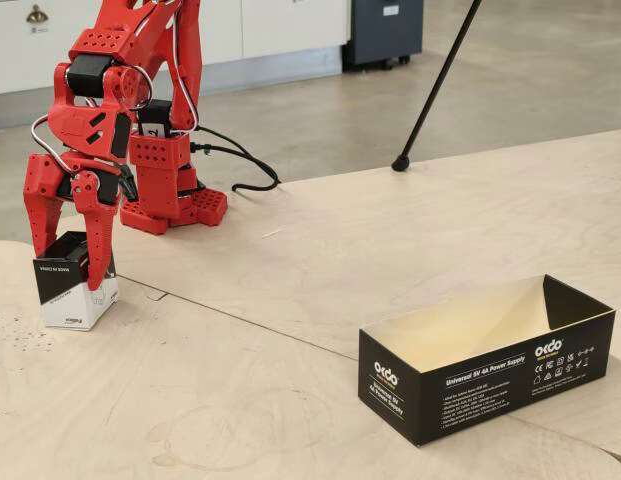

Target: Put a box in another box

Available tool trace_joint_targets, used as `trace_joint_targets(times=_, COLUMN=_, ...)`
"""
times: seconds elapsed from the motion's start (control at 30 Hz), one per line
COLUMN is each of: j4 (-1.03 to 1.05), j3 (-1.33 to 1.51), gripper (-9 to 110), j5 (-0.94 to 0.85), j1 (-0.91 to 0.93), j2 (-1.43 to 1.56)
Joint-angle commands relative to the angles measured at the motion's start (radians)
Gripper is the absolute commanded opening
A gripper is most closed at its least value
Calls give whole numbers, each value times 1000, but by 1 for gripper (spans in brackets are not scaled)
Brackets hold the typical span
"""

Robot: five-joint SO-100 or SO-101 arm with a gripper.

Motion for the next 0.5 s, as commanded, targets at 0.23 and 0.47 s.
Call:
trace_joint_targets(times=0.23, j4=368, j3=-433, gripper=13, j5=341, j1=-225, j2=126)
trace_joint_targets(times=0.47, j4=505, j3=-692, gripper=13, j5=652, j1=-468, j2=74)
